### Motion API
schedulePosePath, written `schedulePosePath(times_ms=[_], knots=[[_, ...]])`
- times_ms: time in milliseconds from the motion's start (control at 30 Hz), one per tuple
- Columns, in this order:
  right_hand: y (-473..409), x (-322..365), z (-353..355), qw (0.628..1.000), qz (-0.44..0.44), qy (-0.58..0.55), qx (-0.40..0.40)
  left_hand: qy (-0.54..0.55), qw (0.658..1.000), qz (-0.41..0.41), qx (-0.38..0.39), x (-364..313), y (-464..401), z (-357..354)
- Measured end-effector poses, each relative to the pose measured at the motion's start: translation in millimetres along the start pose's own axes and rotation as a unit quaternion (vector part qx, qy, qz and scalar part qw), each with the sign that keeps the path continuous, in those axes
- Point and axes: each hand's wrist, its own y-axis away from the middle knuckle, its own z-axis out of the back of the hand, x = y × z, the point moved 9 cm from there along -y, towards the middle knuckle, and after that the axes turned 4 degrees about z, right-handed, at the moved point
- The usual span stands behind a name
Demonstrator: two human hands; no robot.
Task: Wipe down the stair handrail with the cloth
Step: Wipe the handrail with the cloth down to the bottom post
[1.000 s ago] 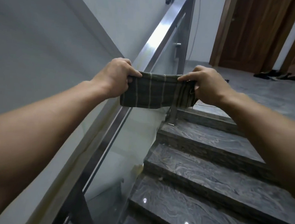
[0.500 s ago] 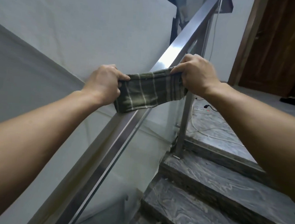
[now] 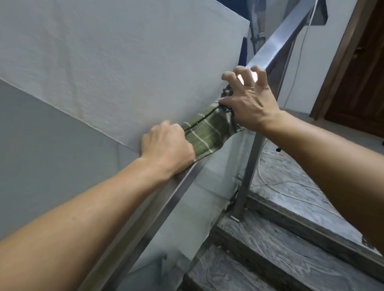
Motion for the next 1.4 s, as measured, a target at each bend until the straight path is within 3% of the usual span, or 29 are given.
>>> schedulePosePath(times_ms=[100,200,300,400,500,667,967,1133,1267,1400], knots=[[6,4,0,0.999,-0.006,0.023,0.021,-0.044,0.999,0.019,0.003,-3,6,-9],[6,11,4,0.999,-0.015,0.015,0.043,-0.095,0.994,-0.009,-0.046,-11,11,-10],[0,19,-10,0.995,-0.026,-0.035,0.085,-0.019,0.994,-0.080,-0.069,-24,11,-12],[1,18,-29,0.985,-0.044,-0.146,0.086,0.075,0.987,-0.140,0.012,-35,10,-34],[7,18,-45,0.981,-0.016,-0.158,0.114,0.118,0.984,-0.099,0.089,-30,9,-60],[7,11,-53,0.978,0.026,-0.160,0.129,0.112,0.988,-0.023,0.100,-23,19,-72],[16,26,-49,0.973,0.120,-0.153,0.124,0.112,0.990,0.018,0.078,-26,60,-71],[11,33,-37,0.969,0.196,-0.090,0.122,0.107,0.990,0.084,-0.043,-12,49,-39],[11,35,-46,0.959,0.204,-0.137,0.139,0.049,0.996,0.064,0.031,-16,35,-64],[17,36,-44,0.954,0.226,-0.168,0.099,0.048,0.997,0.045,0.031,-8,41,-71]])
